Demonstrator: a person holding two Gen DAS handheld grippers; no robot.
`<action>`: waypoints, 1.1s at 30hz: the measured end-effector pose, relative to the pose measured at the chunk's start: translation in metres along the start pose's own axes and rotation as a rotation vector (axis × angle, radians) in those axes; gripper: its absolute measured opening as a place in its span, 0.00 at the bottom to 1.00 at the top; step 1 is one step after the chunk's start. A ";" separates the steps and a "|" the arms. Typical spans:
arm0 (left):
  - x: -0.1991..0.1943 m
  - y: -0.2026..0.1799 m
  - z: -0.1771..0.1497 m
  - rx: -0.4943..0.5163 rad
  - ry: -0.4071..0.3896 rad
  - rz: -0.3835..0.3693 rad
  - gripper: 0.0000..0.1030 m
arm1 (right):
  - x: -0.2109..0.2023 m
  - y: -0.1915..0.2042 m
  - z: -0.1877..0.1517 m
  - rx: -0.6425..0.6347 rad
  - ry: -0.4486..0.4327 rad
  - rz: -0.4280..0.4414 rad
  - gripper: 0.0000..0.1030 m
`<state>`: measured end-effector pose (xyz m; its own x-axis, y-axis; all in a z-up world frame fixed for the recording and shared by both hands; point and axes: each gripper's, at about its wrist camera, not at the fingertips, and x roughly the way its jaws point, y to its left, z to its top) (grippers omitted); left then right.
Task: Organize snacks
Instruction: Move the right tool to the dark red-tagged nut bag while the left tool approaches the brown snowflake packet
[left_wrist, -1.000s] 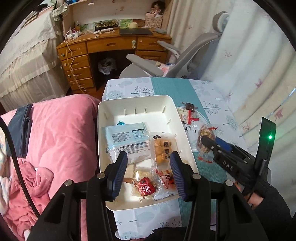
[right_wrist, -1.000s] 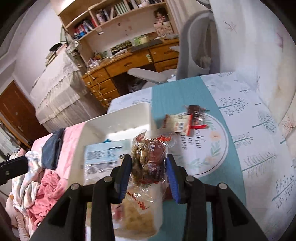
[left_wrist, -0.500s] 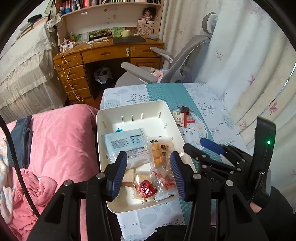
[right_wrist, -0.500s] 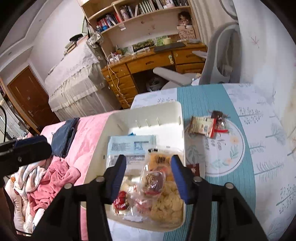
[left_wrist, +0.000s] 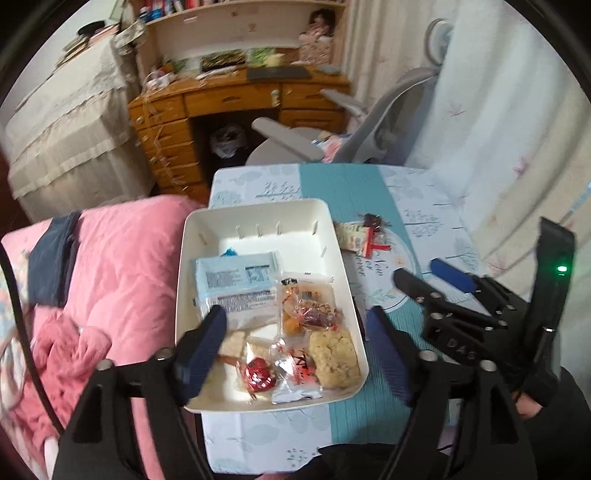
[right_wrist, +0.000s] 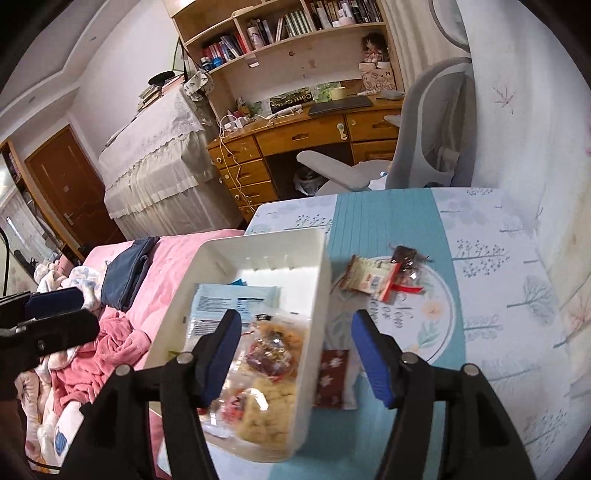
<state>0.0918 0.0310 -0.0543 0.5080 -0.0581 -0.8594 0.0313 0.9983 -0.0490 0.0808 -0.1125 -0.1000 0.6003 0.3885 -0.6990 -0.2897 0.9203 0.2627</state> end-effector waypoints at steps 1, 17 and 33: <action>0.003 -0.006 0.000 -0.014 0.009 0.002 0.76 | -0.001 -0.007 0.002 -0.006 0.009 0.005 0.61; 0.060 -0.095 -0.021 -0.357 0.093 0.053 0.83 | 0.012 -0.098 0.034 -0.175 0.078 0.101 0.70; 0.123 -0.103 -0.063 -0.827 0.148 0.122 0.84 | 0.068 -0.131 0.052 -0.496 0.033 0.027 0.70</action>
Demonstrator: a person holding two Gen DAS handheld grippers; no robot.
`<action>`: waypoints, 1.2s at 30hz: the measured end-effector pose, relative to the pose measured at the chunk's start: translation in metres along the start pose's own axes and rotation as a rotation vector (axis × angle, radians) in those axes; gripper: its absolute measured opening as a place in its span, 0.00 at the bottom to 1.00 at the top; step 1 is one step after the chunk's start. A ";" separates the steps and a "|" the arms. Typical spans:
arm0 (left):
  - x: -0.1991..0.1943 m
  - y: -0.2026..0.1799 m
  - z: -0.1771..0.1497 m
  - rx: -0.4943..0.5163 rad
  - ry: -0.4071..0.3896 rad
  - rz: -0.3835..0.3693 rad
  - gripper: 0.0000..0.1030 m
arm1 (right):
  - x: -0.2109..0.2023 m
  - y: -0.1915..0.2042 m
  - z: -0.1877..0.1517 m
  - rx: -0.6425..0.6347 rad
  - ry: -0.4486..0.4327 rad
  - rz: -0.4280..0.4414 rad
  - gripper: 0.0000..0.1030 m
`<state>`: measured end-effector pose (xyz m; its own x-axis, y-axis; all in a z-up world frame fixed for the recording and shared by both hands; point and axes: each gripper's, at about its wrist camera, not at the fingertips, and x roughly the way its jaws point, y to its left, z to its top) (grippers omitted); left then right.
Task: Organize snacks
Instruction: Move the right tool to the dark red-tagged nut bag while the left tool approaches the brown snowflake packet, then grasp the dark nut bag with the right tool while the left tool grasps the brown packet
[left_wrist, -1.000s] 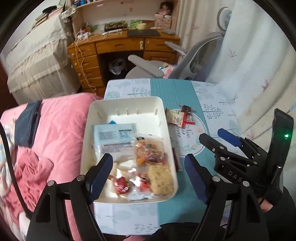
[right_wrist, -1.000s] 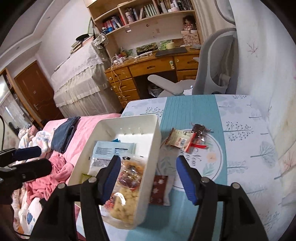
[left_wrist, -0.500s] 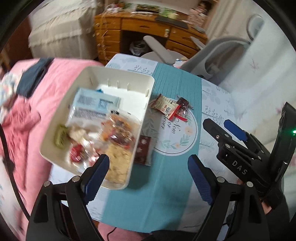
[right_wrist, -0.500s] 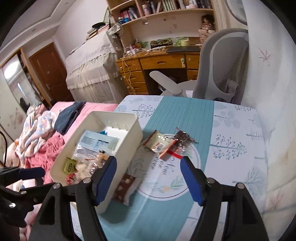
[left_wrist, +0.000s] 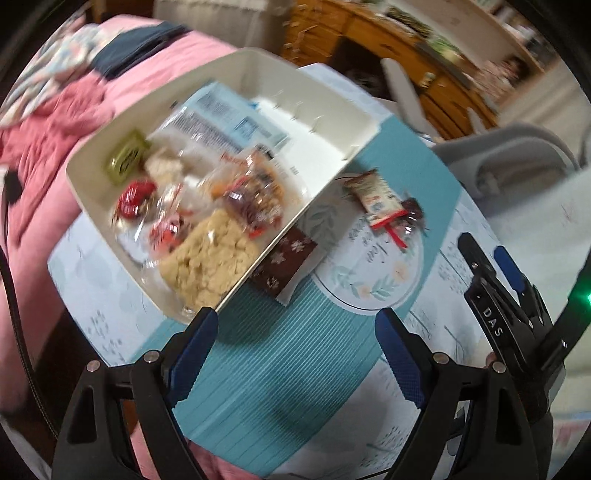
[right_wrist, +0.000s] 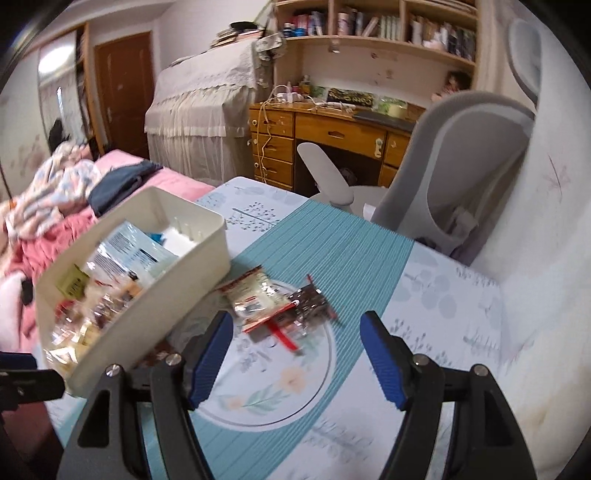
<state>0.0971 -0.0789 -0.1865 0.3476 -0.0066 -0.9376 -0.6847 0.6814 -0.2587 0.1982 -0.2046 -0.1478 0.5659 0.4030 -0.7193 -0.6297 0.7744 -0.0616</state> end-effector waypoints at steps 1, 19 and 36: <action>0.005 0.000 0.000 -0.022 0.007 0.011 0.84 | 0.005 -0.001 0.000 -0.025 -0.002 -0.001 0.70; 0.084 -0.014 0.010 -0.314 -0.062 0.156 0.90 | 0.108 -0.013 -0.018 -0.191 0.032 -0.019 0.70; 0.143 -0.026 0.020 -0.397 -0.062 0.311 0.90 | 0.157 -0.016 -0.022 -0.173 0.063 0.055 0.70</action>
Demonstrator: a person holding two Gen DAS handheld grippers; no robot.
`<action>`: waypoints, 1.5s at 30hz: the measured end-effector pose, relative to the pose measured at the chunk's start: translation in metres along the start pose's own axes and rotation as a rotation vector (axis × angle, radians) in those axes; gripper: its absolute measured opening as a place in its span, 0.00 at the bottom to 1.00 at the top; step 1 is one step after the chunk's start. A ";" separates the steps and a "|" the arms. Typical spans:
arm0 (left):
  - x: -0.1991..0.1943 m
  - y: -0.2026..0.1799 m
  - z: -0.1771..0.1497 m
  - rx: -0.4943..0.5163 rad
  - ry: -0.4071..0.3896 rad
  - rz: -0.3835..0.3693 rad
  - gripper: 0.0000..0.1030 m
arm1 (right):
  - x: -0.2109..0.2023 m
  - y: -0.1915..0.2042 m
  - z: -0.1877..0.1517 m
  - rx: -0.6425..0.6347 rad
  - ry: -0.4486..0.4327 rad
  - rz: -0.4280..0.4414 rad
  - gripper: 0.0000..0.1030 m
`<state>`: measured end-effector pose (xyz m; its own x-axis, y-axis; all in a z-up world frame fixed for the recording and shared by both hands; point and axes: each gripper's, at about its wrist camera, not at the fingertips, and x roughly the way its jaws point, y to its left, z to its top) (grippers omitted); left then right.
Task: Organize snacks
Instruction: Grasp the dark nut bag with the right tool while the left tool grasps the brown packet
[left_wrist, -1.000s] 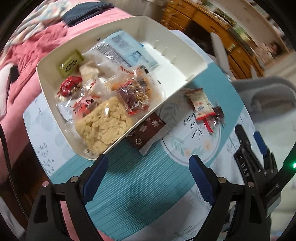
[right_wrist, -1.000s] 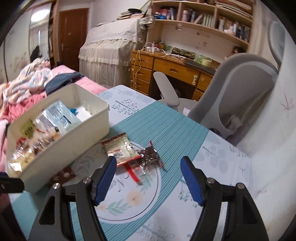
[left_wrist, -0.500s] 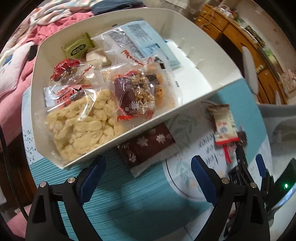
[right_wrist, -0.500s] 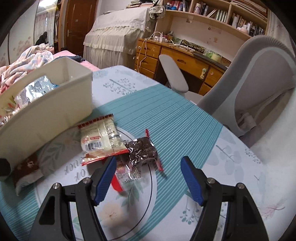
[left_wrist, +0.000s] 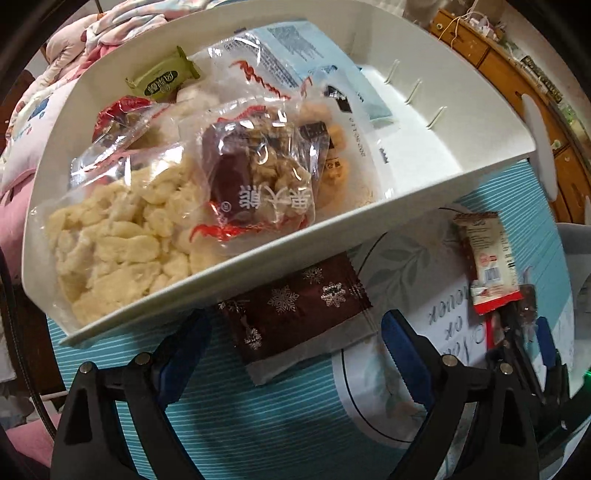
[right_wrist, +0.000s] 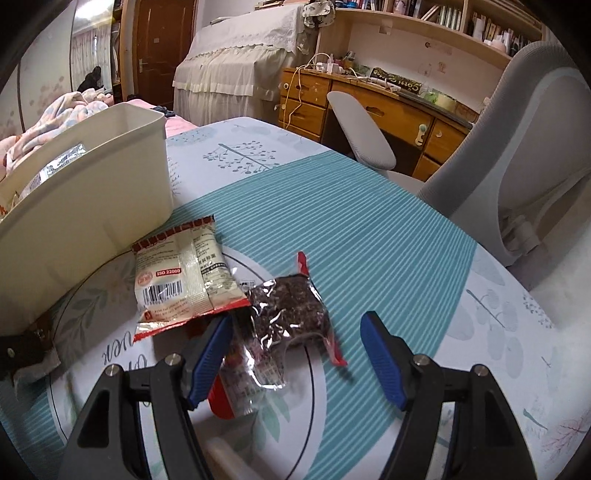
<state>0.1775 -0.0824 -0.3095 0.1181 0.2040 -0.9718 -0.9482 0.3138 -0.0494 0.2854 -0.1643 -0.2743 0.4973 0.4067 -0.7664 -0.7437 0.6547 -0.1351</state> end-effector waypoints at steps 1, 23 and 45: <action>0.003 -0.001 0.000 0.001 0.010 0.011 0.90 | 0.001 -0.001 0.001 0.005 0.002 0.008 0.70; 0.009 0.017 0.019 0.037 0.073 0.012 0.53 | -0.004 -0.001 -0.004 0.089 0.060 0.056 0.42; -0.056 0.073 0.012 0.175 0.189 -0.144 0.13 | -0.090 0.016 -0.047 0.315 0.240 0.130 0.41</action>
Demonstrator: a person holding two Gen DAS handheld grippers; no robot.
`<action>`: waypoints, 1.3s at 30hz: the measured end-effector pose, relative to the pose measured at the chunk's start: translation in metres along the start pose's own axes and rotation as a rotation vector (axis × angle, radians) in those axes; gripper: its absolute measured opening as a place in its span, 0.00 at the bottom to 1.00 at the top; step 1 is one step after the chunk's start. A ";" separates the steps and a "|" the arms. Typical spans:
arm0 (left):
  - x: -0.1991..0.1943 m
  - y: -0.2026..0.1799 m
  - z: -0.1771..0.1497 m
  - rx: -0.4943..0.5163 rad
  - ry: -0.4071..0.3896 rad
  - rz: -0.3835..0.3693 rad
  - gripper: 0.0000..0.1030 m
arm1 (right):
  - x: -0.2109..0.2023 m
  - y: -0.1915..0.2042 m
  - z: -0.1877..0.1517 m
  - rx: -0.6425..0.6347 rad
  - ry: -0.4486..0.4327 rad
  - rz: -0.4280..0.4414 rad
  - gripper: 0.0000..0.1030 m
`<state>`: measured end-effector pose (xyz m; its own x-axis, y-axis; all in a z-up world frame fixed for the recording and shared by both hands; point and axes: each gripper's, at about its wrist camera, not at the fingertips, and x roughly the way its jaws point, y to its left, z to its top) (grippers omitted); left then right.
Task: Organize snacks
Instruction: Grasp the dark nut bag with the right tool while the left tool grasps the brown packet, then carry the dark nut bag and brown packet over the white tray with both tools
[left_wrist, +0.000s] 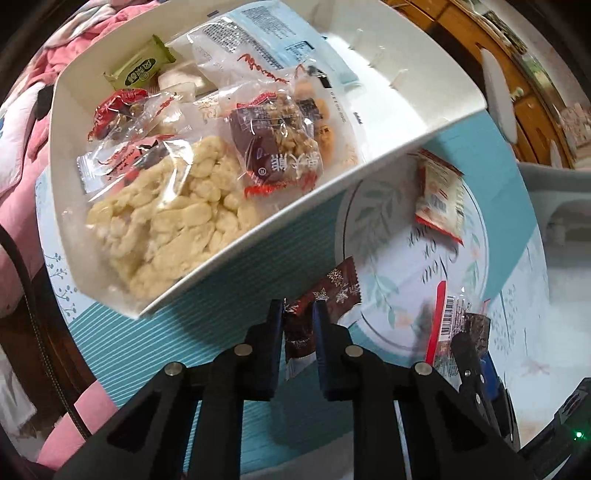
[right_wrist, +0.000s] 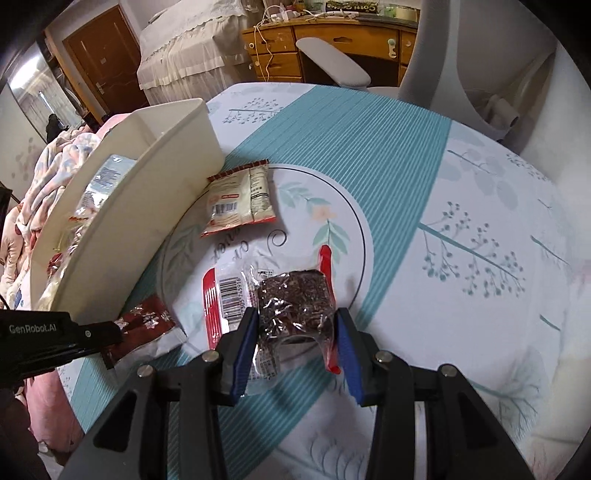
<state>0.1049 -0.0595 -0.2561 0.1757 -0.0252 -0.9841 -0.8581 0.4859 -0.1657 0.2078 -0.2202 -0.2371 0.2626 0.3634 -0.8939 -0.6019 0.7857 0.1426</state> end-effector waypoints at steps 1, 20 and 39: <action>-0.005 0.002 -0.006 0.013 0.004 -0.006 0.12 | -0.004 0.001 -0.001 0.001 -0.005 -0.003 0.41; -0.089 0.012 0.014 0.375 0.200 -0.043 0.11 | -0.084 0.043 -0.017 0.121 -0.133 -0.070 0.41; -0.141 0.044 0.129 0.669 0.116 -0.058 0.11 | -0.092 0.169 -0.011 0.289 -0.231 -0.059 0.41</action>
<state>0.1040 0.0780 -0.1161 0.1276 -0.1434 -0.9814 -0.3595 0.9155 -0.1806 0.0730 -0.1263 -0.1352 0.4741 0.3905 -0.7891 -0.3516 0.9057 0.2370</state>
